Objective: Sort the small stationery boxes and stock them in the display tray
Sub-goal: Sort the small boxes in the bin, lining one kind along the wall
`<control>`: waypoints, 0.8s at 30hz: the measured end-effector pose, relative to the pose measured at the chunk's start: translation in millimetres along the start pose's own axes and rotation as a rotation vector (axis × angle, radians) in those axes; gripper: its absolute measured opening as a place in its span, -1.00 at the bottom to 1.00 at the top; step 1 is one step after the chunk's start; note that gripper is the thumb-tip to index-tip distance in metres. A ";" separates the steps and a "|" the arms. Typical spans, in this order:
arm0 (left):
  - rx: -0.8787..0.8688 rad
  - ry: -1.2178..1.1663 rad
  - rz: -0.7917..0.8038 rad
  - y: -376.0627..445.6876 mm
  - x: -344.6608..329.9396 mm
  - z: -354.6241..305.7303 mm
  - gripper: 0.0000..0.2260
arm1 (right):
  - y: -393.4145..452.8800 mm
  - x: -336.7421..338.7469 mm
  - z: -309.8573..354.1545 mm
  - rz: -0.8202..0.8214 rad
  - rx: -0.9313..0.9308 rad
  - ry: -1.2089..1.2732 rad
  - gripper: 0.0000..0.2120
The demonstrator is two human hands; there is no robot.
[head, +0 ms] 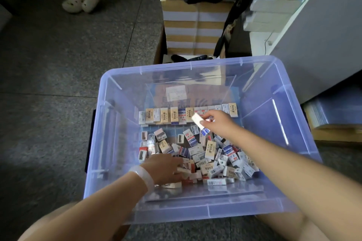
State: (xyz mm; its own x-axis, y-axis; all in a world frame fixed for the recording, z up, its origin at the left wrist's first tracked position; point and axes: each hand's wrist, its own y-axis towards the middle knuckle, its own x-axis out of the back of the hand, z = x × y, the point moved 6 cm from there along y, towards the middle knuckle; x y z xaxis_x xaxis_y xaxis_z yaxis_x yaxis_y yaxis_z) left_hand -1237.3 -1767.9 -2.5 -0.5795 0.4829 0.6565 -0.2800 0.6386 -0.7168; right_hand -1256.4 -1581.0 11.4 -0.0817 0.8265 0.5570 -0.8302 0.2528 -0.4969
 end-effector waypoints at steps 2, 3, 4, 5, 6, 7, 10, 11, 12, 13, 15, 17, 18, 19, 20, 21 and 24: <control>0.018 -0.034 -0.010 -1.4 4.8 4.1 -0.64 | 4.1 -0.2 -3.1 -0.022 -0.071 0.070 -0.70; 0.020 -0.071 -0.019 -1.6 6.7 6.3 -0.67 | 6.0 -1.0 -4.6 -0.019 -0.096 0.080 -0.69; 0.018 -0.128 -0.031 -1.4 8.6 8.2 -0.69 | 8.4 -1.9 -5.7 -0.014 -0.117 0.078 -0.68; 0.019 -0.200 -0.045 -1.0 10.2 10.0 -0.72 | 10.5 -2.3 -6.3 -0.010 -0.134 0.080 -0.68; 0.014 -0.272 -0.074 -0.6 12.8 12.4 -0.74 | 12.6 -2.9 -6.0 -0.010 -0.147 0.093 -0.68; 0.008 -0.339 -0.101 0.8 16.0 15.0 -0.76 | 14.4 -3.8 -5.4 -0.011 -0.159 0.117 -0.69; 0.030 -0.595 -0.161 5.8 33.1 26.0 -0.85 | 20.6 -10.4 -4.7 -0.021 -0.190 0.204 -0.72; 0.078 -0.728 -0.206 7.2 42.1 32.8 -0.87 | 22.2 -12.8 -3.2 -0.031 -0.195 0.214 -0.72; 0.130 -0.873 -0.272 9.2 52.3 40.1 -0.84 | 23.9 -15.3 -1.8 -0.044 -0.197 0.213 -0.72; 0.186 -1.028 -0.338 12.3 60.1 48.7 -0.76 | 25.7 -17.9 0.1 -0.056 -0.196 0.209 -0.71; 0.308 -1.321 -0.441 18.1 65.5 62.9 -0.66 | 29.8 -24.0 4.1 -0.075 -0.196 0.213 -0.72; 0.397 -1.528 -0.486 22.2 61.5 68.5 -0.64 | 33.7 -30.6 8.0 -0.109 -0.199 0.208 -0.76; 0.426 -1.585 -0.474 23.3 57.0 68.2 -0.65 | 36.1 -33.7 10.1 -0.130 -0.189 0.183 -0.77; 0.451 -1.607 -0.457 24.5 51.3 68.4 -0.65 | 37.9 -37.3 12.2 -0.150 -0.178 0.160 -0.78; 0.477 -1.622 -0.454 25.4 45.4 70.1 -0.65 | 40.0 -40.9 13.4 -0.169 -0.174 0.152 -0.78; 0.509 -1.644 -0.463 26.8 38.8 73.8 -0.64 | 41.3 -44.2 14.1 -0.190 -0.173 0.163 -0.78; 0.625 -1.707 -0.498 29.8 21.9 89.7 -0.60 | 42.5 -50.7 12.5 -0.253 -0.182 0.242 -0.77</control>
State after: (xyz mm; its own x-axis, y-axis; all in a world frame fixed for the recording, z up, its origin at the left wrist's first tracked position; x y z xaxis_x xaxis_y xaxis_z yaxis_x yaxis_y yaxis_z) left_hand -1326.9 -1791.9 -30.6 -0.2953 -0.9387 0.1781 -0.6128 0.0430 -0.7891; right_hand -1294.4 -1618.5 -29.6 0.2635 0.8156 0.5152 -0.6946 0.5310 -0.4854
